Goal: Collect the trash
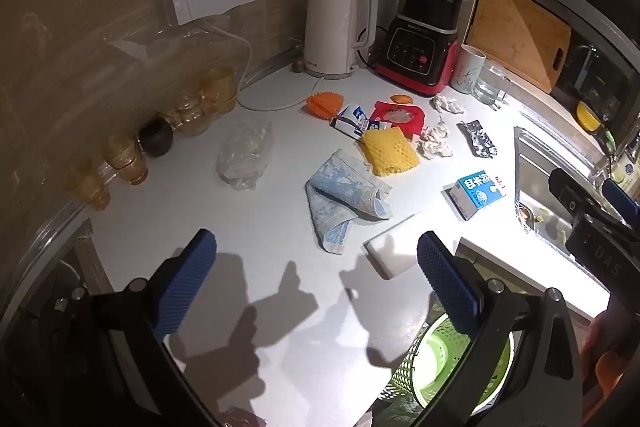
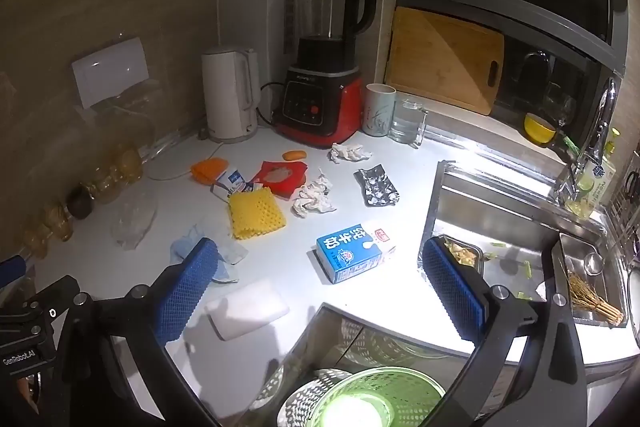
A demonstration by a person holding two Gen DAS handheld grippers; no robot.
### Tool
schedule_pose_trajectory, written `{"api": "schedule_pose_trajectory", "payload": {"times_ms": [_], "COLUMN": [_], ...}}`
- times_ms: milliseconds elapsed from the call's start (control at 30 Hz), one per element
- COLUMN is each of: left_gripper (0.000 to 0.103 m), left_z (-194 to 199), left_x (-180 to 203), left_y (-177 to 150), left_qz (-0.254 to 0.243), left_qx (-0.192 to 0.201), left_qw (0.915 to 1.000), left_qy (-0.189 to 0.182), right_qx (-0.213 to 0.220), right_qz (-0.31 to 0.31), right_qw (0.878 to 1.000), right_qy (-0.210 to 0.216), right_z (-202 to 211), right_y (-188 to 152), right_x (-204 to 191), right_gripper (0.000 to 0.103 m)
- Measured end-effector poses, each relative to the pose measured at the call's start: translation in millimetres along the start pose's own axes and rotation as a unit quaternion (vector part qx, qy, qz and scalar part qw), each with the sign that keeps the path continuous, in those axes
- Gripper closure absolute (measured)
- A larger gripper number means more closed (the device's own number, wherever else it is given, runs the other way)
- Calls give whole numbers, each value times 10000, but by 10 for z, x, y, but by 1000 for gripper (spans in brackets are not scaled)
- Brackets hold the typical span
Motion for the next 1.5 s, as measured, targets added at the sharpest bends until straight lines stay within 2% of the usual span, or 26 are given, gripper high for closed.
{"api": "schedule_pose_trajectory", "payload": {"times_ms": [267, 333, 400, 1500], "left_gripper": [6, 6, 6, 6], "left_z": [-20, -39, -35, -132], "left_x": [-109, -91, -115, -76], "left_y": [-87, -95, -108, -123], "left_qz": [29, 39, 40, 66], "left_qx": [2, -66, -52, -161], "left_qw": [10000, 10000, 10000, 9998], "left_qy": [-19, -15, -17, 121], "right_qx": [-23, -21, -166, -287], "right_qz": [-33, -46, 55, 92], "right_qw": [10000, 10000, 9998, 9994], "right_qy": [51, 48, 104, 140], "right_z": [-45, 121, -102, -162], "right_y": [-36, -73, -84, -134], "right_x": [-69, 22, -118, -153], "right_gripper": [2, 2, 2, 2]}}
Point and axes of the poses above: each gripper's, at about its wrist camera, not at the fingertips, and z roughly against the way its jaws point, x to its right, y to its top, the point moved 8 cm from there along -z, roughly the way its jaws point, and after that the axes turned 5 degrees about -z, right-handed, at the moved point
